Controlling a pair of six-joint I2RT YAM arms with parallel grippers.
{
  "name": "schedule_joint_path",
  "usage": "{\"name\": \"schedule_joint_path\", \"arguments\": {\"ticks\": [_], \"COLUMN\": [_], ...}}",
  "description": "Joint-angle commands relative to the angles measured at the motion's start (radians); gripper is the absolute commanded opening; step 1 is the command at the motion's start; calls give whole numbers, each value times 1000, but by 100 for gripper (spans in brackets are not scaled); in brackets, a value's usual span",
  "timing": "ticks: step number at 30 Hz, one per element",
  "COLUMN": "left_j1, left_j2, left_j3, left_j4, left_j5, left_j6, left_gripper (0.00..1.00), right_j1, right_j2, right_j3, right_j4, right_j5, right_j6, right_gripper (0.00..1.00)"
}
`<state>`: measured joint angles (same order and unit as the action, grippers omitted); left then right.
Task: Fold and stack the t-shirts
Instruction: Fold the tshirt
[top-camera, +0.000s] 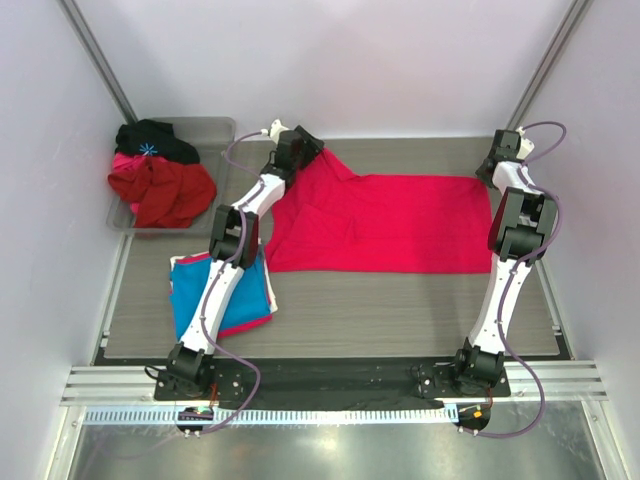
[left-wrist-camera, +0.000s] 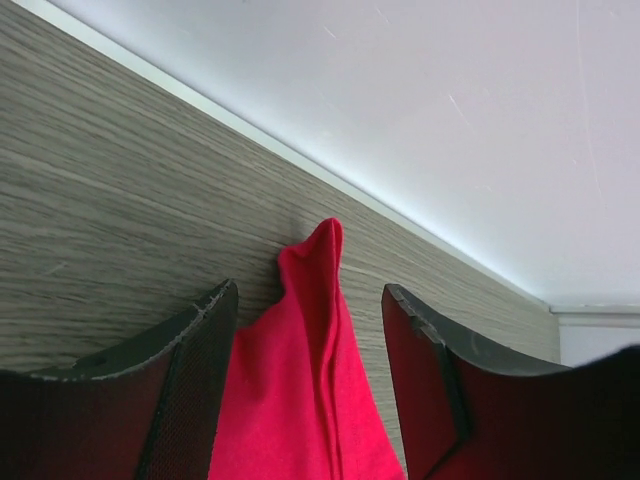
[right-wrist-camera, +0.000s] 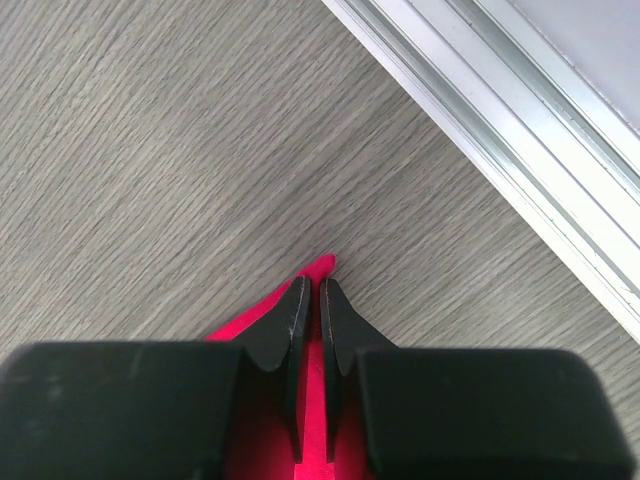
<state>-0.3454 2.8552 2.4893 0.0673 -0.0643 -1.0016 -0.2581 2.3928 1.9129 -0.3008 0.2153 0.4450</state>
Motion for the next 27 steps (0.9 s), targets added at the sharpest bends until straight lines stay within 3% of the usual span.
{"name": "schedule_joint_path", "arguments": {"ticks": [1,3,10,16,21,22,24,27], "left_j1": [-7,-9,-7,-7,-7,-7,-6,0], "left_j2": [-3,-25,-76,-66,-62,-63,-68,-100], "left_j3": [56,48,-12,0,-3,-1,0,-42], "left_j4": [28,-10,-61,-64,-46,-34,-24,34], "left_j5": [-23,-38,-25,-9,-3,-2,0,18], "left_j6": [50,55,104,106,113,116,126,147], "left_gripper": [61,61,37,36,21,10,1,0], "right_j1": [5,5,2,-1,-3,-4,-4,-9], "right_j2": [-1,-7,-24,-29,-29,-29,-37,-55], "right_j3": [-11,-14,-25,-31,-32,-34,-40,-52], "right_j4": [-20,-20,-20,-18,-20,-20,-20,-20], "right_j5": [-1,2,6,2,-10,-11,-13,-17], "right_j6": [-3,-5,3,6,11,11,11,17], "right_gripper": [12,12,11,12,10,8,1,1]}}
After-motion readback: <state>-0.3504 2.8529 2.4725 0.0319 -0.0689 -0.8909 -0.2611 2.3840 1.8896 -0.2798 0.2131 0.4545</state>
